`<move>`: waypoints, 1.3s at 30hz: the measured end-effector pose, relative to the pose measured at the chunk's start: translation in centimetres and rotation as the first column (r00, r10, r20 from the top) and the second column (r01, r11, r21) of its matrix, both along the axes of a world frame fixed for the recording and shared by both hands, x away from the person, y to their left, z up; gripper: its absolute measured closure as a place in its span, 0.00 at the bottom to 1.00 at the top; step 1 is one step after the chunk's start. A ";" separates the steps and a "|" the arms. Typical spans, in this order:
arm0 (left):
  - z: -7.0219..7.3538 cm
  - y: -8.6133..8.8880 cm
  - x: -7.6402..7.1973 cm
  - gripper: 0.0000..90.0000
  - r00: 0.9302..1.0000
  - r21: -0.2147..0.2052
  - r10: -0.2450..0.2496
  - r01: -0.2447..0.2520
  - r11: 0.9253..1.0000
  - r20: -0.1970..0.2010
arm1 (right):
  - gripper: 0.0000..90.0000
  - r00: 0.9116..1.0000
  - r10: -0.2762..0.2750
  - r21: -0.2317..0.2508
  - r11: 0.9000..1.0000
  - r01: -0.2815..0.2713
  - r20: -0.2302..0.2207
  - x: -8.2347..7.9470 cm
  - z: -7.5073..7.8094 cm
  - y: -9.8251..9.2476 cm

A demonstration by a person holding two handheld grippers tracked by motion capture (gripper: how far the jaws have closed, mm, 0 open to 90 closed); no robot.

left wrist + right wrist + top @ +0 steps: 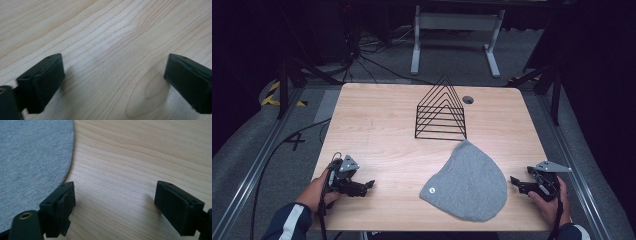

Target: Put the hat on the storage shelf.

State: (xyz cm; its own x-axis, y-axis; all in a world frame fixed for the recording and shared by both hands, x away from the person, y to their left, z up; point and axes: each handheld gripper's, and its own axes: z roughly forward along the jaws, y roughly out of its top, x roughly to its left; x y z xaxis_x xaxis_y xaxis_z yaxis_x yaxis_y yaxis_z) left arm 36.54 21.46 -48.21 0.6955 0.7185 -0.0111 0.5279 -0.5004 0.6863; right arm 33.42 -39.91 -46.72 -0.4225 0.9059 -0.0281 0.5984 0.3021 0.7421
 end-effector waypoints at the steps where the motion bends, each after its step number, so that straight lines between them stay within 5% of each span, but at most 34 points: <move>1: 0.0 -0.1 0.3 0.00 1.000 -0.009 -0.027 0.027 1.000 -0.002 | 0.19 1.000 0.001 0.000 1.000 -0.001 0.000 0.0 0.0 0.0; 3: 0.0 0.0 0.4 0.00 0.999 -0.006 -0.039 0.039 0.999 -0.004 | 0.19 1.000 0.001 -0.001 1.000 -0.001 0.000 0.0 0.0 0.0; 4: 0.0 0.0 0.8 0.00 0.994 0.000 -0.107 0.107 0.994 -0.003 | 0.22 1.000 0.004 -0.002 1.000 -0.004 0.002 0.0 0.0 0.0; 10: 0.1 -0.2 1.2 0.03 0.978 0.007 -0.208 0.208 0.978 0.006 | 0.29 0.998 0.068 -0.001 0.998 -0.068 0.003 0.0 0.2 0.2; 14: 0.4 -1.2 1.7 0.04 0.955 0.014 -0.298 0.298 0.955 -0.003 | 0.42 0.997 0.078 -0.012 0.997 -0.078 0.026 -0.4 0.5 0.2; 16: 0.7 -2.1 1.7 0.18 0.942 0.002 -0.334 0.335 0.942 0.020 | 0.49 0.994 0.101 0.005 0.995 -0.101 0.030 -0.7 1.0 0.6; 17: 0.7 -2.6 1.8 0.26 0.937 0.007 -0.347 0.347 0.938 0.031 | 0.52 0.991 0.125 0.009 0.992 -0.126 0.050 -1.0 1.4 1.2; 20: 0.8 -3.8 1.9 0.27 0.927 -0.006 -0.374 0.374 0.928 0.015 | 0.54 0.983 0.175 0.017 0.984 -0.176 0.060 -1.2 2.2 2.5; 21: 1.2 -5.0 2.2 0.35 0.919 -0.004 -0.394 0.394 0.919 -0.009 | 0.58 0.969 0.237 -0.004 0.971 -0.237 0.063 -1.5 2.7 4.5; 23: 1.4 -5.5 2.5 0.35 0.918 -0.016 -0.395 0.395 0.918 -0.006 | 0.59 0.966 0.250 -0.007 0.968 -0.250 0.061 -1.6 2.8 5.3; 24: 1.7 -6.2 2.8 0.37 0.922 -0.034 -0.388 0.387 0.921 -0.002 | 0.63 0.952 0.302 -0.006 0.953 -0.302 0.045 -1.8 2.9 7.3; 25: 1.9 -6.8 3.2 0.37 0.917 -0.052 -0.399 0.398 0.916 -0.007 | 0.63 0.952 0.302 -0.006 0.953 -0.302 0.045 -1.8 2.9 7.3; 27: 2.6 -8.3 3.6 0.39 0.910 -0.054 -0.414 0.414 0.909 0.009 | 0.68 0.938 0.345 -0.014 0.939 -0.345 0.038 -2.1 2.9 9.1; 29: 3.0 -9.5 3.8 0.43 0.896 -0.074 -0.445 0.445 0.893 0.016 | 0.74 0.917 0.398 -0.016 0.917 -0.398 0.026 -2.6 2.8 10.9; 34: 3.3 -13.8 2.3 0.52 0.820 -0.060 -0.571 0.572 0.818 0.039 | 0.83 0.862 0.507 -0.039 0.861 -0.506 0.000 -3.5 2.3 14.5; 35: 3.3 -14.6 1.9 0.53 0.802 -0.053 -0.596 0.598 0.800 0.039 | 0.84 0.860 0.510 -0.049 0.859 -0.510 -0.009 -3.4 2.1 14.8; 37: 3.0 -15.6 1.3 0.56 0.785 -0.055 -0.619 0.619 0.783 0.024 | 0.85 0.871 0.492 -0.057 0.869 -0.492 -0.014 -3.0 1.9 14.8; 39: 2.7 -16.4 0.7 0.60 0.772 -0.032 -0.636 0.636 0.771 0.017 | 0.85 0.891 0.453 -0.057 0.890 -0.453 -0.008 -2.4 1.9 14.3</move>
State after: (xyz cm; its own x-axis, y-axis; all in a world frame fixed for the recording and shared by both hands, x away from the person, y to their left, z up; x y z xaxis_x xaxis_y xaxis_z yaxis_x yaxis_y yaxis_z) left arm 37.28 5.06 -45.53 0.9936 0.1113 -0.0217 0.0936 -0.6971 0.7109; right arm 31.04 -25.65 -44.86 -0.7863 0.6131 -0.0763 0.3829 0.5805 0.7187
